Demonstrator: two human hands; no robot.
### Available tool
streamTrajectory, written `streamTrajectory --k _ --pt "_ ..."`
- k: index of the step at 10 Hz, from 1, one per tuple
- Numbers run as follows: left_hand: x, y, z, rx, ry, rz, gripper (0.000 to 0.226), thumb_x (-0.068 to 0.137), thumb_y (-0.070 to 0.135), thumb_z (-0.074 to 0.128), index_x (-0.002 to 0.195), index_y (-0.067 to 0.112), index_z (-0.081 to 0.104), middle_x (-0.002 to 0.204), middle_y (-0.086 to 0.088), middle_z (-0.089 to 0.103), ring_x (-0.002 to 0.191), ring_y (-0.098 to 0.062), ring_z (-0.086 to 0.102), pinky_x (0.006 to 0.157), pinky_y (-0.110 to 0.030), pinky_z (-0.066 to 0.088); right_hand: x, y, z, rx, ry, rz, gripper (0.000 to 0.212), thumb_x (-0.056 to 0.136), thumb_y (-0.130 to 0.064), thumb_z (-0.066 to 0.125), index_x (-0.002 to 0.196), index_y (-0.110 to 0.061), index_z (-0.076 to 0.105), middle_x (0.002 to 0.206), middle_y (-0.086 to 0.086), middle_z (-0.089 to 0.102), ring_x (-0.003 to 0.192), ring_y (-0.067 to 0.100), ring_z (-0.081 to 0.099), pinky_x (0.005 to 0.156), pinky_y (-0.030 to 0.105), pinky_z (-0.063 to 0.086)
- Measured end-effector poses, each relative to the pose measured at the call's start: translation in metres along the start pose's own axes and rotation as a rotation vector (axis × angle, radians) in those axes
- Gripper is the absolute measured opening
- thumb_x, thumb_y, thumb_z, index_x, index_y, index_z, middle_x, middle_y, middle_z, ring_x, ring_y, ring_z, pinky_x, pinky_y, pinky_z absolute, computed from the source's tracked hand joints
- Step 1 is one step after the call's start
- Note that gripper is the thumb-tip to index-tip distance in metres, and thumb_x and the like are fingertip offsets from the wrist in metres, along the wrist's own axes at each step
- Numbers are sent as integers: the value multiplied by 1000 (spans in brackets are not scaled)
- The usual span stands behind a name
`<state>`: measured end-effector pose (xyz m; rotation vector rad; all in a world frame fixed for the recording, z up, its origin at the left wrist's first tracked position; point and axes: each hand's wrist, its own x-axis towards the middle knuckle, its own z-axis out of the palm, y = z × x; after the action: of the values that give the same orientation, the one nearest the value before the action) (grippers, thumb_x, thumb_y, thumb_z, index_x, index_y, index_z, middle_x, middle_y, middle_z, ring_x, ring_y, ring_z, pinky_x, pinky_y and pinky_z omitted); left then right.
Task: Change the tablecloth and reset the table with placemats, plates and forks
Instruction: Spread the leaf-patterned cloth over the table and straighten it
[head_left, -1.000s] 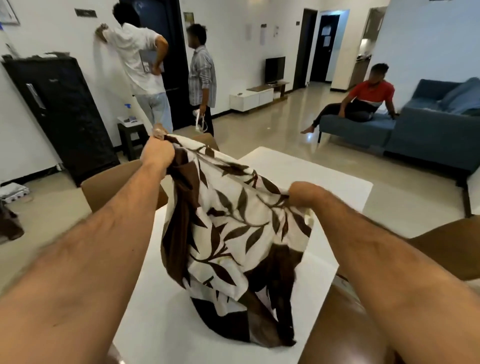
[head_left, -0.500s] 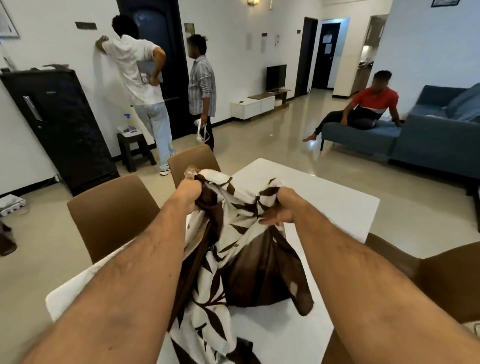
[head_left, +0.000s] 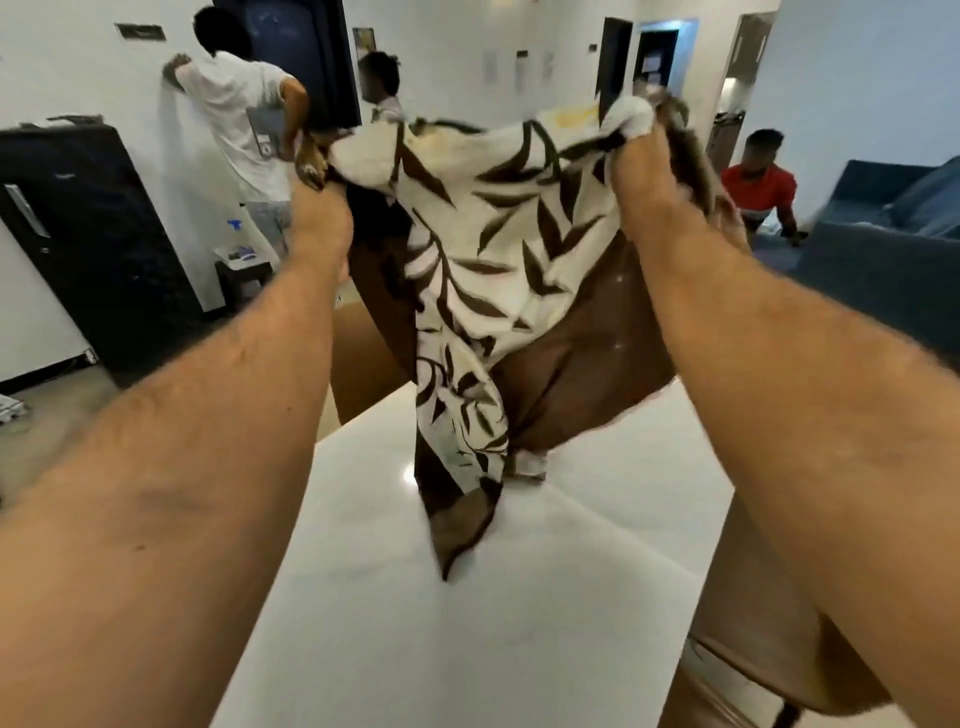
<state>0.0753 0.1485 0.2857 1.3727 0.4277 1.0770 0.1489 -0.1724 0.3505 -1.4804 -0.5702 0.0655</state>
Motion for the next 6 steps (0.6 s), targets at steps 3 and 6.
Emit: streamTrajectory --k 3,6 --pt "-130 -38 -70 730 -193 -79 32 99 7 43 128 7 56 117 -13 59 106 -27 55 92 -34 41 -55 160 -30 -364 138 129 21 91 -19 60 103 -8 73 105 11 69 103 27 64 94 41 51" --pt "-197 -50 -171 1267 -467 -190 20 91 12 62 110 7 64 105 -17 67 97 -35 62 88 -39 49 -139 141 -20 -1126 -238 268 23 77 -25 76 94 -11 67 94 8 65 88 27 60 72 28 43"
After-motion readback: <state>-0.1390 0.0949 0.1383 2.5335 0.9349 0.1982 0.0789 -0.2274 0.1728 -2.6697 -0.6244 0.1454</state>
